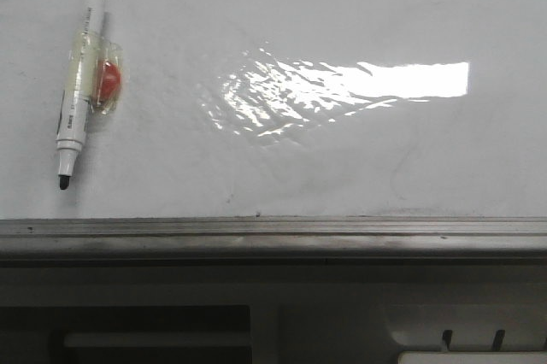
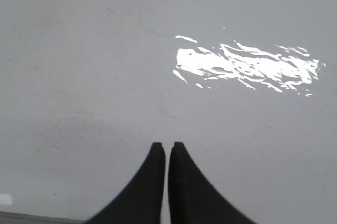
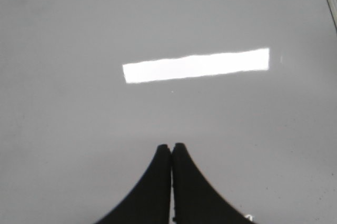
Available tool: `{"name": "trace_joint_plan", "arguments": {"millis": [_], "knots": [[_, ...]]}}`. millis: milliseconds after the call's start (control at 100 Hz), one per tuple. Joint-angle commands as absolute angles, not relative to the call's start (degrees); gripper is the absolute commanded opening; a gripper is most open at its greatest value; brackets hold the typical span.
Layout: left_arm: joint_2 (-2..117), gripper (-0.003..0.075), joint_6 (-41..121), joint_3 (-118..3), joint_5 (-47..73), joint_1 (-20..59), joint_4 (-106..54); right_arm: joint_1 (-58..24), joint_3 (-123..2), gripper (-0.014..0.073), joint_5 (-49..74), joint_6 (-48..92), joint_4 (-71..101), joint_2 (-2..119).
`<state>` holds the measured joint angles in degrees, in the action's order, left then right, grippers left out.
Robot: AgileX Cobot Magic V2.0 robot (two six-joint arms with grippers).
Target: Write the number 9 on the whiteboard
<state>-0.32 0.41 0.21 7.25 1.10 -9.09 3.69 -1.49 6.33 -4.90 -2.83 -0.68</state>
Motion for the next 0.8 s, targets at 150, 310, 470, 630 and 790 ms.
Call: {"name": "trace_joint_plan", "arguments": {"millis": [150,310,470,630,790], "knots": [[0.6,-0.0020,0.7,-12.6,18.6,1.1,-7.6,3.9,-12.0,-0.0069,14.6,-4.7,0.0,2.6],[3.2,-0.0020,0.7,-17.2,19.3,1.1,-7.3,3.9,-16.7,-0.0069,21.3,-4.7,5.0,6.3],[6.1,0.0003,0.7,-17.4,18.2,1.5,-6.2,3.9,-17.1,-0.0069,22.4,-4.7,5.1,7.4],[8.7,0.0221,0.7,-16.9,13.4,1.6,-6.2,3.9,-16.9,-0.0069,22.0,-4.7,5.1,7.4],[10.3,0.0309,0.7,-15.8,3.2,1.6,-8.2,3.9,-16.2,-0.0069,21.9,-4.7,5.1,7.6]]}}
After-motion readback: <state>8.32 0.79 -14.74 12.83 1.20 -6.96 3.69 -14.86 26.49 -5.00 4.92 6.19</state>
